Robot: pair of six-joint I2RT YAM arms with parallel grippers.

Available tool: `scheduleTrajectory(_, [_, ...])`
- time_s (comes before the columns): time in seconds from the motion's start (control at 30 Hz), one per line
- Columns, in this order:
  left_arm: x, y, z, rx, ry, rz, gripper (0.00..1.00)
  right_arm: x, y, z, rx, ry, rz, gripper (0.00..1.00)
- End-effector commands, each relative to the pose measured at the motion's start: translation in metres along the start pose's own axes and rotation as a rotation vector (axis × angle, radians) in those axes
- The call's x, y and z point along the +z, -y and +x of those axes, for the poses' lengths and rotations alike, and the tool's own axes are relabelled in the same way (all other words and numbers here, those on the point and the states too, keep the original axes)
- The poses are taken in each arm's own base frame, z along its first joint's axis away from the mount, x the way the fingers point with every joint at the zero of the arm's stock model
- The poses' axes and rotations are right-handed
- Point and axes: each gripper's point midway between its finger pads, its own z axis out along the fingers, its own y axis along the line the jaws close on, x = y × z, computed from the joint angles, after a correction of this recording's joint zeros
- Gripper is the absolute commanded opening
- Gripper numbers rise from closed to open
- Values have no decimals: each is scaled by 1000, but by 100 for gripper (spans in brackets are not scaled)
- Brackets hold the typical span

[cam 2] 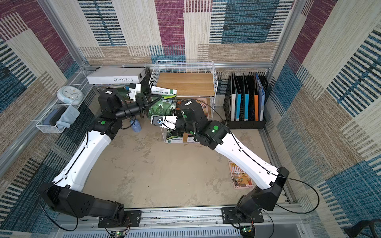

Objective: Take the seed bag off the shelf
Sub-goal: Pick up the seed packet from the shelf.

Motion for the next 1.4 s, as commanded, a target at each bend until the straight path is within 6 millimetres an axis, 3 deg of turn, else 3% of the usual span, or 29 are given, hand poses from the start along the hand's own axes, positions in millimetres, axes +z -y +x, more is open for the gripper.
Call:
scheduleTrajectory(0.0, [-1,10,-1,38,-2,36,67,0,-6,-3,0,9,-25,0])
scheduleTrajectory(0.43, [0,0,13,28,-75,7,26,2,-12,-3,-6,3,-40,0])
scheduleTrajectory(0.63, [0,-7,17,20,-86,-14,0,0,-13,-3,-8,2,-39,0])
scheduleTrajectory(0.87, [-4,-7,19,18,-77,-19,0,-10,-8,-4,11,-3,0,0])
scheduleTrajectory(0.9, [-4,-7,20,18,-77,-18,0,-12,-5,-4,20,-6,19,5])
scheduleTrajectory(1.03, [-10,-9,28,20,-77,-16,0,-33,5,-1,81,-3,114,65])
scheduleTrajectory(1.07, [-12,-10,32,20,-78,-17,0,-38,5,1,96,-3,127,78])
scheduleTrajectory(1.13, [-16,-10,38,23,-80,-18,0,-51,4,4,133,4,150,94])
scheduleTrajectory(1.17, [-18,-10,42,27,-80,-19,0,-58,4,6,154,6,164,100])
scheduleTrajectory(1.37, [-23,-15,74,38,-97,-33,0,-92,13,25,331,-40,279,100])
